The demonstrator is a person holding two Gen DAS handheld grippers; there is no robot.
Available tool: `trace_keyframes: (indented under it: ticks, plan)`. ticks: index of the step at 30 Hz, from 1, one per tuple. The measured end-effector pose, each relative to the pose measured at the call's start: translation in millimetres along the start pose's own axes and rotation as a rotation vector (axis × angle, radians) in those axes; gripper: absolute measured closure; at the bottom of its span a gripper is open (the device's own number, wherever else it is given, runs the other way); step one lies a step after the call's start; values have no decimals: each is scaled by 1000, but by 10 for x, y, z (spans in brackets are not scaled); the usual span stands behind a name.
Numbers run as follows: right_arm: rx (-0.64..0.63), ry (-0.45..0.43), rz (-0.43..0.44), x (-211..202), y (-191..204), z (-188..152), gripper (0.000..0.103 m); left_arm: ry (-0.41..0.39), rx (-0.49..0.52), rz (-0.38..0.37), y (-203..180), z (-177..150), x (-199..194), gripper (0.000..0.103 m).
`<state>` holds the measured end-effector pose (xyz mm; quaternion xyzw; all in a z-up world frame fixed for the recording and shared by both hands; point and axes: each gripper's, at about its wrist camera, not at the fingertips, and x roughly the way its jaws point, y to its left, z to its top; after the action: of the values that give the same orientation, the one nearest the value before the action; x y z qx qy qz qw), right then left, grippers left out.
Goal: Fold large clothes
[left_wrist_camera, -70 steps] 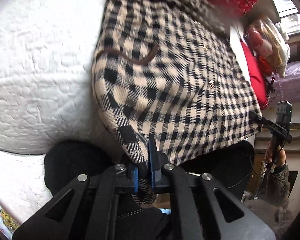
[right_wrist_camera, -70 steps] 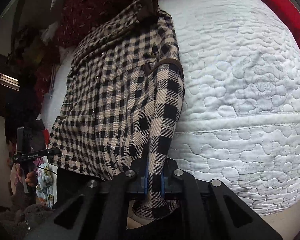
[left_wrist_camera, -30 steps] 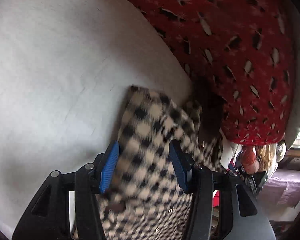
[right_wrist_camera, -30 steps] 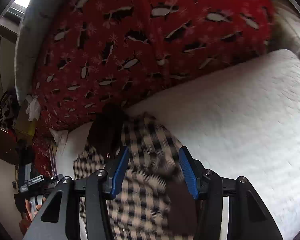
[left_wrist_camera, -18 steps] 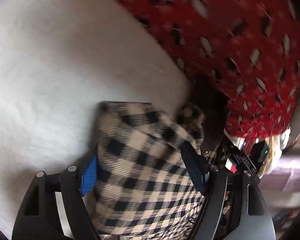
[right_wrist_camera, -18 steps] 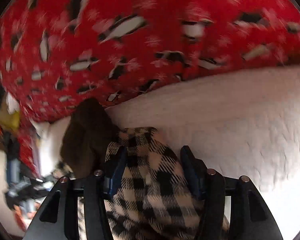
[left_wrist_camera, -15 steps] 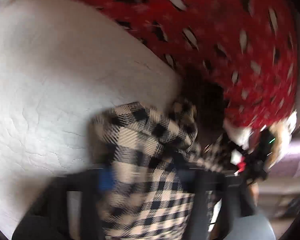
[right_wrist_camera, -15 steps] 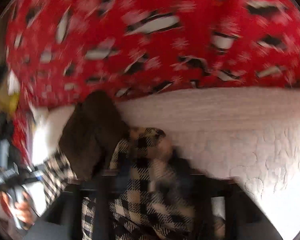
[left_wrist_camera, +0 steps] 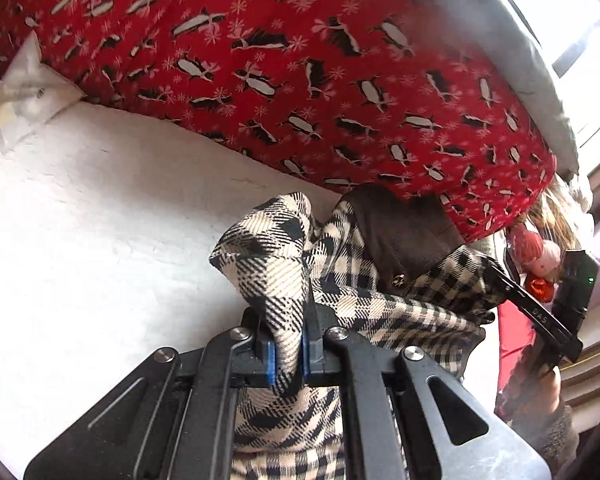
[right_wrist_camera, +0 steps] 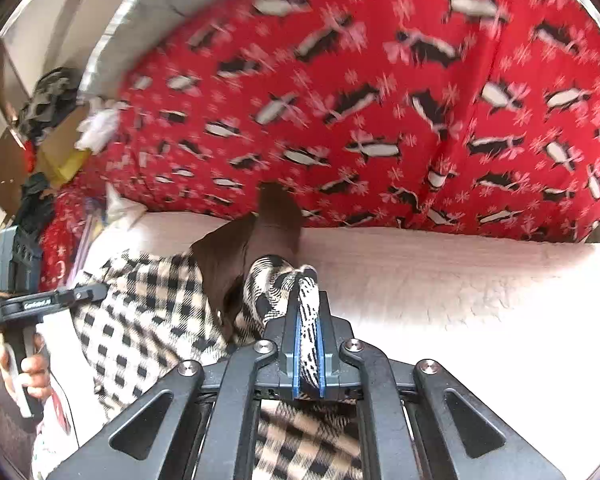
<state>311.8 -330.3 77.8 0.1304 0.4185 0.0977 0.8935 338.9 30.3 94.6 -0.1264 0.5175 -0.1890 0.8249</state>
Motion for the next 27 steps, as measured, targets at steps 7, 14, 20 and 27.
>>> trace_keyframes:
  ticks: [7,14,20,27]
  plan:
    - [77,27,-109,-48,-28,-19,98,88,-164,35,178,116,301,96]
    - [272,103,-255,377,-421,146,79,173,-229,58,478,250,617,92]
    - [282,101,-20,814,-370,474,45,197,-280,-65,607,390,697,90]
    - [39,340,-60,1576,43,436,57,187,-152,-44,410,398,649,90]
